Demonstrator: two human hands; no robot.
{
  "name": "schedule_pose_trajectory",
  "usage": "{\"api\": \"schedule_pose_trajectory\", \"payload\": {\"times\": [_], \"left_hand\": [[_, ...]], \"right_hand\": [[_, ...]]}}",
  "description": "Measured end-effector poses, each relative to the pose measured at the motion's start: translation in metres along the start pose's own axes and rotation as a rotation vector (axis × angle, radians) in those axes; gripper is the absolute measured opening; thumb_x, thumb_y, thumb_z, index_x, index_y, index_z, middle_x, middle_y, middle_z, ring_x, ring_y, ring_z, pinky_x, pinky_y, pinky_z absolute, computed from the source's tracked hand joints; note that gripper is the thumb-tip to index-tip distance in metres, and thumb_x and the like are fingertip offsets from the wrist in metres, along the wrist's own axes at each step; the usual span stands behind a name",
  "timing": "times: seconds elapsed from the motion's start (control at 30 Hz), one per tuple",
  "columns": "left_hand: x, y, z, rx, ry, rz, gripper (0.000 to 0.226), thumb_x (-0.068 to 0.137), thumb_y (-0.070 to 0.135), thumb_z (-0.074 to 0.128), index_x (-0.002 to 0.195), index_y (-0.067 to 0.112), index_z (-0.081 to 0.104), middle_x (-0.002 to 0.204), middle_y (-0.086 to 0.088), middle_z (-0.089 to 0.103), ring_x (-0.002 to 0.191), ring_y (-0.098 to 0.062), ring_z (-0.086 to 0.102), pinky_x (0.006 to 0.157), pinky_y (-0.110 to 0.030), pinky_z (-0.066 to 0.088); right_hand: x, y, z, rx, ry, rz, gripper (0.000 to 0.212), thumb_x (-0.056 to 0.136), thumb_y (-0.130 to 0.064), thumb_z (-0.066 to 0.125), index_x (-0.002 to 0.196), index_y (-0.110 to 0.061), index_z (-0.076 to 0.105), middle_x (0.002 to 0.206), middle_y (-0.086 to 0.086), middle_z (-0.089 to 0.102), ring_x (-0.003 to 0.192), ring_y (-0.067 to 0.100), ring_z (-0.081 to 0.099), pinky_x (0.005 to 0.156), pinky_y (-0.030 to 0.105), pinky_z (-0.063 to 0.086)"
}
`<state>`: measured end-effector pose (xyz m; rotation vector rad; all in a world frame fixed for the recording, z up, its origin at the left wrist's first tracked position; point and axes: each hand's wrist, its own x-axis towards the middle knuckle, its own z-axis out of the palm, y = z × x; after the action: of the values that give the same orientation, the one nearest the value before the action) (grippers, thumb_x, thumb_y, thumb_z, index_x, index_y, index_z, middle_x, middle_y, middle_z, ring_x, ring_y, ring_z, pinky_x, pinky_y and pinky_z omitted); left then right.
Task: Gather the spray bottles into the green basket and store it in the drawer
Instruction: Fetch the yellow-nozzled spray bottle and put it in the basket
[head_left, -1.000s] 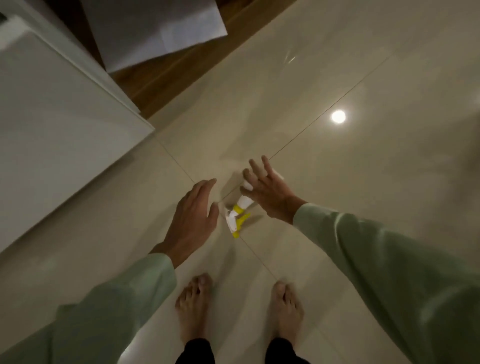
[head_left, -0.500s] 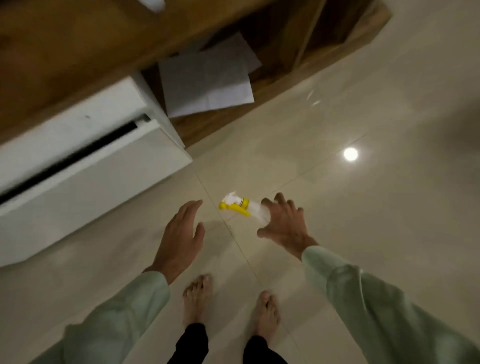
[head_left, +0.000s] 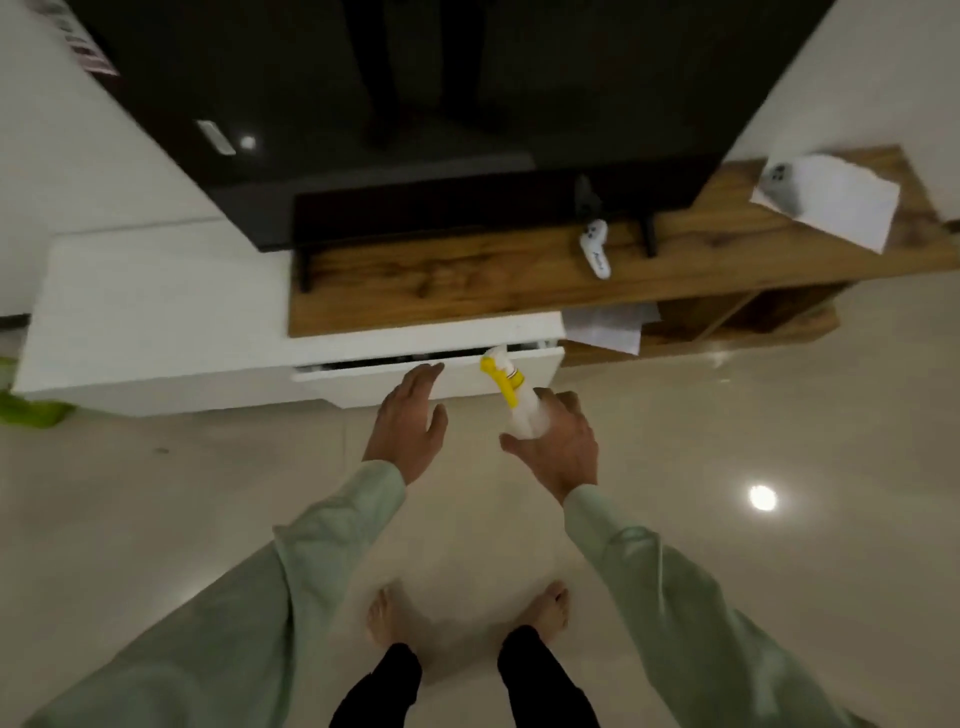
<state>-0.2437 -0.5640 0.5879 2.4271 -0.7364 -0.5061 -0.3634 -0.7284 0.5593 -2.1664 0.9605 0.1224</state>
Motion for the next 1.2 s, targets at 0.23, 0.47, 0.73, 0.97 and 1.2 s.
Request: {"api": "schedule_pose_trajectory", "payload": {"times": [0.23, 0.47, 0.73, 0.97, 1.2], "left_hand": [[-0.063, -0.106, -0.142, -0.049, 0.184, -0.062, 0.055, 0.095, 0.014, 0.049, 0.148, 0.015, 0.035, 0.153, -0.005, 0.039, 0.137, -0.027, 0.043, 0.115, -0.043, 0.034], [-0.126, -0.258, -0.265, -0.040, 0.274, -0.158, 0.055, 0.096, 0.017, 0.048, 0.149, 0.018, 0.033, 0.155, -0.005, 0.036, 0.140, -0.026, 0.039, 0.116, -0.042, 0.032], [-0.165, -0.411, -0.375, -0.044, 0.355, -0.312, 0.055, 0.095, 0.018, 0.050, 0.148, 0.017, 0.034, 0.154, -0.007, 0.037, 0.138, -0.029, 0.041, 0.115, -0.044, 0.034], [-0.144, -0.537, -0.455, -0.035, 0.378, -0.403, 0.055, 0.093, 0.015, 0.053, 0.147, 0.013, 0.038, 0.151, -0.011, 0.042, 0.135, -0.032, 0.045, 0.114, -0.042, 0.036], [-0.133, -0.655, -0.548, -0.030, 0.346, -0.472, 0.055, 0.094, 0.018, 0.052, 0.147, 0.012, 0.038, 0.151, -0.013, 0.042, 0.134, -0.033, 0.046, 0.113, -0.043, 0.036]], "right_hand": [[-0.054, -0.152, 0.066, 0.031, -0.012, -0.102, 0.064, 0.057, -0.053, 0.075, 0.114, -0.034, 0.055, 0.108, -0.006, 0.049, 0.098, 0.025, 0.060, 0.081, 0.039, 0.050], [-0.094, -0.300, 0.178, 0.007, -0.031, -0.176, 0.064, 0.060, -0.059, 0.076, 0.115, -0.037, 0.052, 0.107, -0.008, 0.049, 0.091, 0.022, 0.060, 0.078, 0.036, 0.050], [-0.097, -0.459, 0.296, -0.040, -0.101, -0.312, 0.062, 0.062, -0.055, 0.076, 0.116, -0.034, 0.054, 0.110, -0.005, 0.052, 0.093, 0.021, 0.060, 0.082, 0.039, 0.052], [-0.061, -0.589, 0.414, -0.051, -0.177, -0.338, 0.063, 0.059, -0.057, 0.076, 0.113, -0.035, 0.053, 0.107, -0.005, 0.050, 0.088, 0.023, 0.059, 0.077, 0.034, 0.041], [-0.050, -0.719, 0.513, -0.080, -0.224, -0.356, 0.061, 0.058, -0.057, 0.077, 0.109, -0.036, 0.051, 0.104, -0.007, 0.047, 0.085, 0.023, 0.057, 0.075, 0.034, 0.042]]}}
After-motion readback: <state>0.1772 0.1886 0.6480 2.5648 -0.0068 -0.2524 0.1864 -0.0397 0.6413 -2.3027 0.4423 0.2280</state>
